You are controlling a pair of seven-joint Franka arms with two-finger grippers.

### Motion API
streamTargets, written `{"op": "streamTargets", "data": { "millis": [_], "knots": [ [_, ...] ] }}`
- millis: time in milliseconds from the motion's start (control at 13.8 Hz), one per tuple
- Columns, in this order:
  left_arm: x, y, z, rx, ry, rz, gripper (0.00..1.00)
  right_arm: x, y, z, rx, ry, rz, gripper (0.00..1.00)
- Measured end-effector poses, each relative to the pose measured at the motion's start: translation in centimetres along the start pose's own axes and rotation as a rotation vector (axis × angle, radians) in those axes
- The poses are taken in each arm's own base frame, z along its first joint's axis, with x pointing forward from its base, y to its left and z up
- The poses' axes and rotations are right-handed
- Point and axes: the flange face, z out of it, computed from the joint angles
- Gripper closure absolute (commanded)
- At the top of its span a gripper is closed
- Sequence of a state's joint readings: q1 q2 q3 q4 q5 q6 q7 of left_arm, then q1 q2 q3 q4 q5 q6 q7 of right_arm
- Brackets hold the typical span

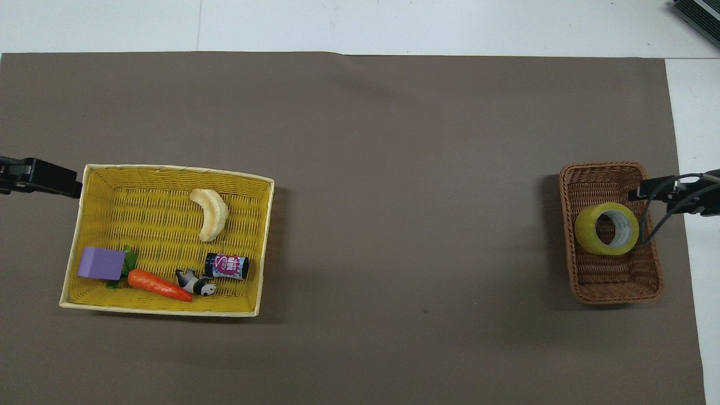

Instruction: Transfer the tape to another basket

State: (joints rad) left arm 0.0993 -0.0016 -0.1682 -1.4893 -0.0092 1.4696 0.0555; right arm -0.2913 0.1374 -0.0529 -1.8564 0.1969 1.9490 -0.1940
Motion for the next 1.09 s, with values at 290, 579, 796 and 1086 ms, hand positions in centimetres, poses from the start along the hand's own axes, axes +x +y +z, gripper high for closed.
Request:
{"op": "streamTargets", "data": {
  "millis": [290,579,796,1086],
  "knots": [
    [-0.2,0.0,-0.3,0.001,0.005,0.000,0.00,-0.5,-6.8,-5.6,-0.116,0.025,-0.096,0.00],
    [-0.2,0.1,-0.3,0.001,0.005,0.001,0.00,-4.1,-15.0,-9.9,-0.200,0.030,-0.105,0.00],
    [-0.2,1.4,-0.2,0.001,0.000,0.025,0.00,-5.8,-15.6,-17.3,-0.199,0.018,-0.081,0.00],
    [-1.0,0.9,-0.4,-0.001,-0.032,0.011,0.00,-7.5,-17.8,-20.0,-0.196,0.023,-0.022,0.00]
  ]
}}
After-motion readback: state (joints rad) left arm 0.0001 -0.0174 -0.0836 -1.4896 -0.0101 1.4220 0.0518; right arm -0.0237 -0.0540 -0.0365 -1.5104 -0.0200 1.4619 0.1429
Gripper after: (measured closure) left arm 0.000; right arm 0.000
